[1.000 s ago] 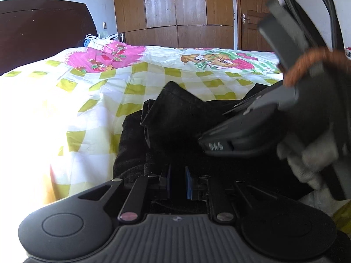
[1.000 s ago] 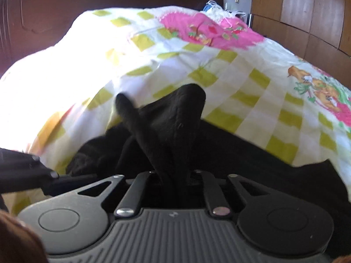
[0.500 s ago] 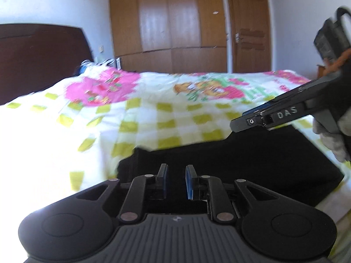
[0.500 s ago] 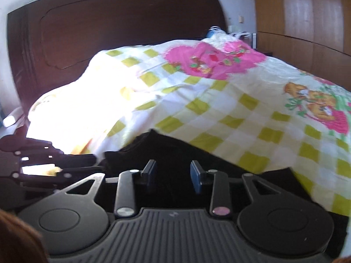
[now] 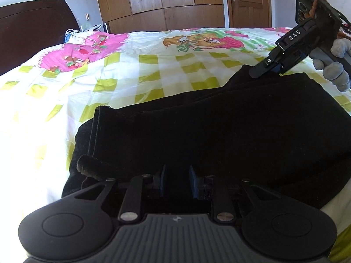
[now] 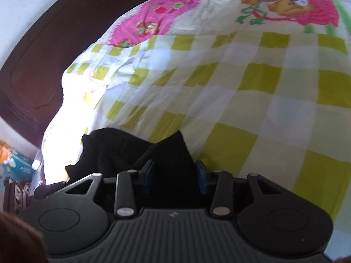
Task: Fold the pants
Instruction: 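Lay the leg end onto the waistband and open the right gripper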
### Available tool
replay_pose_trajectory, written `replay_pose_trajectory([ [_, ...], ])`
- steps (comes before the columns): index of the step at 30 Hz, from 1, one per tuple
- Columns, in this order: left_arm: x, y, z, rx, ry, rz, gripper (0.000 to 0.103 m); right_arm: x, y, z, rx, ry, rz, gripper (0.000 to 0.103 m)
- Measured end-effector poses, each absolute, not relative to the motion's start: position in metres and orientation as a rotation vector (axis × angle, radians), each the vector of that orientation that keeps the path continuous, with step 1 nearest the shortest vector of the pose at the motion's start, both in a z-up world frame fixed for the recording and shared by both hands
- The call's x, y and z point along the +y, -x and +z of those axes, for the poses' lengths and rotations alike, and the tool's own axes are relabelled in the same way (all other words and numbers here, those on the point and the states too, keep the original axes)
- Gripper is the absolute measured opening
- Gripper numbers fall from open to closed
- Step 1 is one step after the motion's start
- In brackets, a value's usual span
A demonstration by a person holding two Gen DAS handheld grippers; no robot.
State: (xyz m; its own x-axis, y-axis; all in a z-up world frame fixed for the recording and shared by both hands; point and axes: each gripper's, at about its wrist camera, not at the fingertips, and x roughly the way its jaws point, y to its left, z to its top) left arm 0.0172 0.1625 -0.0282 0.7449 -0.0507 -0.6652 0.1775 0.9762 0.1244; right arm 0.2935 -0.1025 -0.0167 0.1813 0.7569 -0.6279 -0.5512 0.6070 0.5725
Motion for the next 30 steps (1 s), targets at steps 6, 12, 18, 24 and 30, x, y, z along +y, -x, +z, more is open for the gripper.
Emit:
replay_pose_trajectory([
  [6, 0.157, -0.018, -0.027, 0.720, -0.211, -0.109, 0.038, -0.098, -0.303, -0.014, 0.992, -0.265, 0.980, 0.014],
  [12, 0.154, -0.022, -0.030, 0.709, -0.223, -0.094, 0.039, -0.102, -0.306, -0.021, 0.971, -0.307, 0.808, 0.003],
  [18, 0.155, -0.023, -0.018, 0.720, -0.179, -0.063, 0.039, -0.124, -0.292, -0.007, 0.922, -0.327, 0.638, 0.009],
  [24, 0.144, -0.018, 0.009, 0.613, -0.156, -0.107, 0.039, -0.181, -0.208, 0.009, 0.900, -0.342, 0.550, 0.036],
  [30, 0.128, -0.031, -0.005, 0.648, -0.252, -0.111, 0.042, -0.212, -0.166, -0.015, 0.966, -0.422, 0.500, 0.043],
])
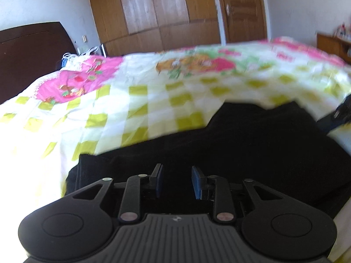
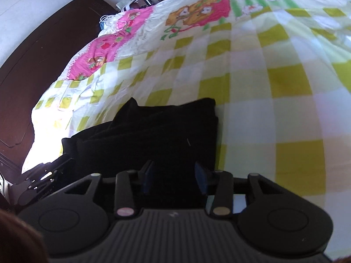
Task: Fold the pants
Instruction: 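Lay the leg end onto the waistband and open the right gripper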
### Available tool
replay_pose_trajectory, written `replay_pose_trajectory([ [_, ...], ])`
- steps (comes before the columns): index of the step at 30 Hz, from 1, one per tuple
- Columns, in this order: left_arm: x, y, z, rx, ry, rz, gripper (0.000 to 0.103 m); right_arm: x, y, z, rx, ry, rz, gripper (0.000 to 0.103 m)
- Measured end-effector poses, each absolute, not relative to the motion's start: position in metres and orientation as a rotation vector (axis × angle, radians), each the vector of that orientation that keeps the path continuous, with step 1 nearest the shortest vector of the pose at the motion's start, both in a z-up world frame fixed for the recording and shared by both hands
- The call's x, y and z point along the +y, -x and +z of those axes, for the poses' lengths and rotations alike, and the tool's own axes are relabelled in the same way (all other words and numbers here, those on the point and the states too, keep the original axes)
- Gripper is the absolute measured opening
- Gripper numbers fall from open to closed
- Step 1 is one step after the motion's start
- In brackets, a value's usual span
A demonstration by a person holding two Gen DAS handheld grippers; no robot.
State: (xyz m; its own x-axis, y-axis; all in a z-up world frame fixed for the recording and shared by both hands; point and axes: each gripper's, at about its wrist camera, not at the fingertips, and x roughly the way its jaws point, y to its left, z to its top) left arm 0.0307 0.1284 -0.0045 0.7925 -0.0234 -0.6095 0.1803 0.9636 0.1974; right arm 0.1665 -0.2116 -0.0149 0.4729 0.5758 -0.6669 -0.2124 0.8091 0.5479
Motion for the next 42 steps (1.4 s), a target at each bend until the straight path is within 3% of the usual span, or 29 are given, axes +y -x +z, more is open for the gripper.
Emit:
replay_pose_trajectory([
  [3, 0.148, -0.020, -0.027, 0.725, -0.295, -0.036, 0.044, -0.215, -0.164, -0.022, 0.957, -0.430, 0.500, 0.043],
  [7, 0.157, -0.002, -0.018, 0.722, -0.297, -0.017, 0.044, -0.229, -0.161, -0.028, 0.960, -0.489, 0.512, 0.052],
  [18, 0.105, -0.031, -0.012, 0.683, -0.330, -0.132, 0.044, -0.224, -0.173, -0.067, 1.018, -0.709, 0.655, 0.053],
  [20, 0.099, -0.034, -0.016, 0.693, -0.341, -0.129, 0.044, -0.220, -0.176, -0.069, 1.006, -0.732, 0.647, 0.039],
  [21, 0.097, -0.033, -0.016, 0.699, -0.339, -0.131, 0.044, -0.219, -0.175, -0.067, 1.006, -0.706, 0.623, 0.021],
  [23, 0.089, -0.032, -0.015, 0.709, -0.329, -0.153, 0.044, -0.225, -0.172, -0.067, 1.006, -0.738, 0.614, 0.014],
  [33, -0.003, -0.021, -0.017, 0.697, -0.375, -0.445, 0.044, -0.291, -0.138, -0.051, 0.974, -0.726, 0.478, 0.012],
  [42, -0.013, -0.036, -0.012, 0.679, -0.388, -0.411, 0.046, -0.327, -0.122, -0.054, 0.951, -0.729, 0.377, 0.018],
])
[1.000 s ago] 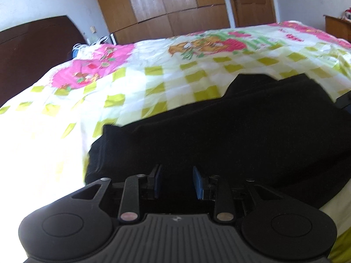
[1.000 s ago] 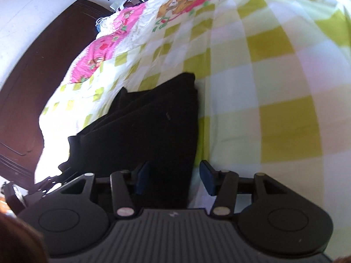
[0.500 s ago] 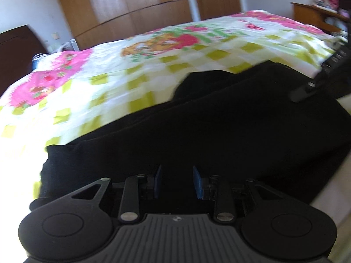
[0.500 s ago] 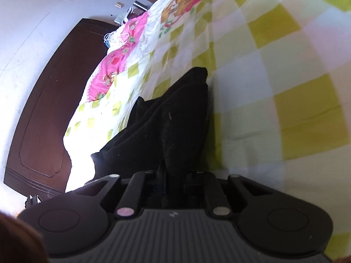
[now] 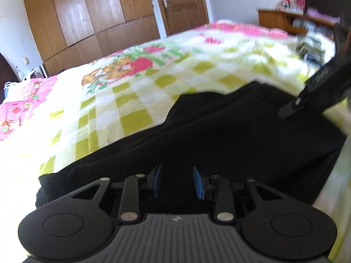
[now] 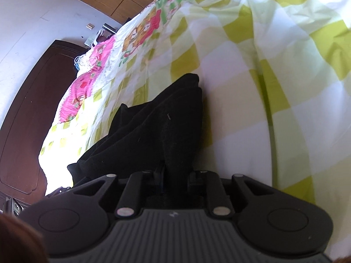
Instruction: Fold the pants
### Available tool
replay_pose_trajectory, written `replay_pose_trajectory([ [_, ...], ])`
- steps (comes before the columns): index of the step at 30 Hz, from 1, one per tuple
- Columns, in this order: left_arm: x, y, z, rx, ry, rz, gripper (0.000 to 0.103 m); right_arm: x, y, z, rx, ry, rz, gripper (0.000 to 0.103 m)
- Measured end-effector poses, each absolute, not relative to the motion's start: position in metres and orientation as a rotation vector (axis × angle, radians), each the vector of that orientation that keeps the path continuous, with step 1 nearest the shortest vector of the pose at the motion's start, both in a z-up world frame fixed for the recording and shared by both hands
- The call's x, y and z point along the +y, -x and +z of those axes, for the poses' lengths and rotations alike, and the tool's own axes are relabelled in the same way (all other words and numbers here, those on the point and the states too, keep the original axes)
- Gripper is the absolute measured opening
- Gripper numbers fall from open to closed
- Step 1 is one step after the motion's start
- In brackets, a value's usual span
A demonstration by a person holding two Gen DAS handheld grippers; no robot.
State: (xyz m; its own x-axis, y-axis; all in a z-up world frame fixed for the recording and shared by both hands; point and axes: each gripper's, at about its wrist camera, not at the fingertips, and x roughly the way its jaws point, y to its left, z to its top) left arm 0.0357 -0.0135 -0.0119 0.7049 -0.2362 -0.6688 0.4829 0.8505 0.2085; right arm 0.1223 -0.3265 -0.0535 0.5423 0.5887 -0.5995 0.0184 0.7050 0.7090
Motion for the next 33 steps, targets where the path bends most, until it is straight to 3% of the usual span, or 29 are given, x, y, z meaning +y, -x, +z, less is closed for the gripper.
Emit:
replay_pose_trajectory([
  [5, -0.002, -0.022, -0.020, 0.724, -0.438, -0.394, 0.052, -0.327, -0.122, -0.053, 0.949, -0.727, 0.357, 0.019],
  [9, 0.010, -0.016, -0.015, 0.733, -0.443, -0.350, 0.053, -0.333, -0.115, -0.048, 0.935, -0.704, 0.346, 0.026],
  [33, 0.004, -0.019, -0.013, 0.710, -0.390, -0.391, 0.053, -0.332, -0.114, -0.005, 0.714, -0.404, 0.082, 0.026],
])
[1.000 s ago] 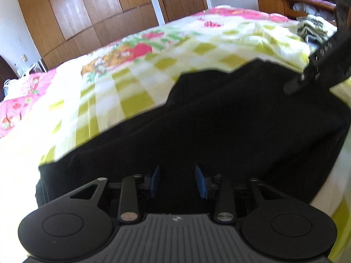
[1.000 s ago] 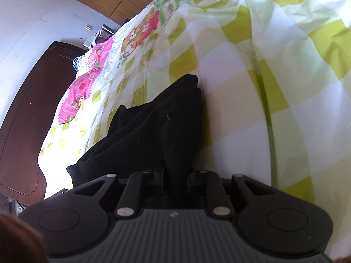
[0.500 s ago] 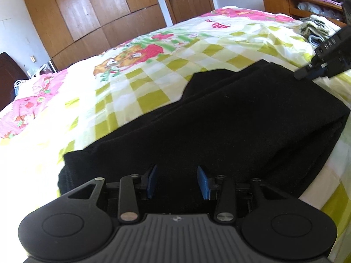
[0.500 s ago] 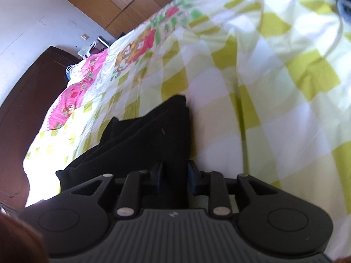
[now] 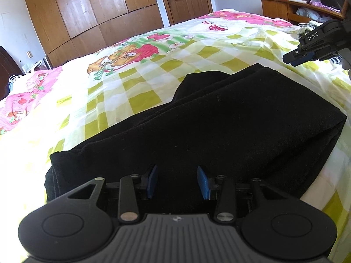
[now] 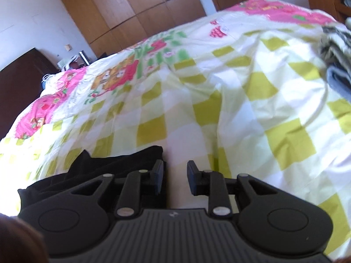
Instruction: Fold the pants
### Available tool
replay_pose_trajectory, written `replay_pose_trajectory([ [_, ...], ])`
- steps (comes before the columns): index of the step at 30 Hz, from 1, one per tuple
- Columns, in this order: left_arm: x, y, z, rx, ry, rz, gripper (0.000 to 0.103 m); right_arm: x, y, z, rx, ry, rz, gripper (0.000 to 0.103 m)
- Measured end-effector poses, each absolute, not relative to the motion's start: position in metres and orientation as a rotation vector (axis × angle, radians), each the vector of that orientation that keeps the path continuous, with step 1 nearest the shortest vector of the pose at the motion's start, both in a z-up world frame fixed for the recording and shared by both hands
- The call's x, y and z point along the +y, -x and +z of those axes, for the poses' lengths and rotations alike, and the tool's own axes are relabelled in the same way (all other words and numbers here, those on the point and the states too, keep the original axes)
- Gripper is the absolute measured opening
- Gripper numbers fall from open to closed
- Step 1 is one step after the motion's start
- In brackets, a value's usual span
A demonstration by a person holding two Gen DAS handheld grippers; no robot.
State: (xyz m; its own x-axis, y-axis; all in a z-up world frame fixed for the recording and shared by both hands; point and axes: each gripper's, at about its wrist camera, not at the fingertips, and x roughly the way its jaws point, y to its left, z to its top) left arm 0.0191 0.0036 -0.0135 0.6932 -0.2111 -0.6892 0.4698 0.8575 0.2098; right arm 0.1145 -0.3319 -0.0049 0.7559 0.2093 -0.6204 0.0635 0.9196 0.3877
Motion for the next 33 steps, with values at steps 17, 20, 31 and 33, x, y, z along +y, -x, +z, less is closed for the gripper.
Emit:
replay_pose_trajectory([
  [17, 0.012, -0.018, -0.005, 0.679, -0.344, -0.384, 0.053, -0.313, -0.106, 0.003, 0.726, -0.190, -0.096, 0.025],
  [20, 0.014, -0.015, -0.004, 0.673, -0.336, -0.385, 0.053, -0.298, -0.098, 0.009, 0.730, -0.190, -0.046, 0.026],
  [31, 0.036, -0.025, 0.000, 0.714, -0.210, -0.296, 0.053, -0.191, -0.094, 0.005, 0.772, -0.085, 0.222, 0.023],
  [33, 0.037, -0.030, -0.005, 0.744, -0.199, -0.283, 0.053, -0.180, -0.096, -0.001, 0.793, -0.083, 0.240, 0.023],
])
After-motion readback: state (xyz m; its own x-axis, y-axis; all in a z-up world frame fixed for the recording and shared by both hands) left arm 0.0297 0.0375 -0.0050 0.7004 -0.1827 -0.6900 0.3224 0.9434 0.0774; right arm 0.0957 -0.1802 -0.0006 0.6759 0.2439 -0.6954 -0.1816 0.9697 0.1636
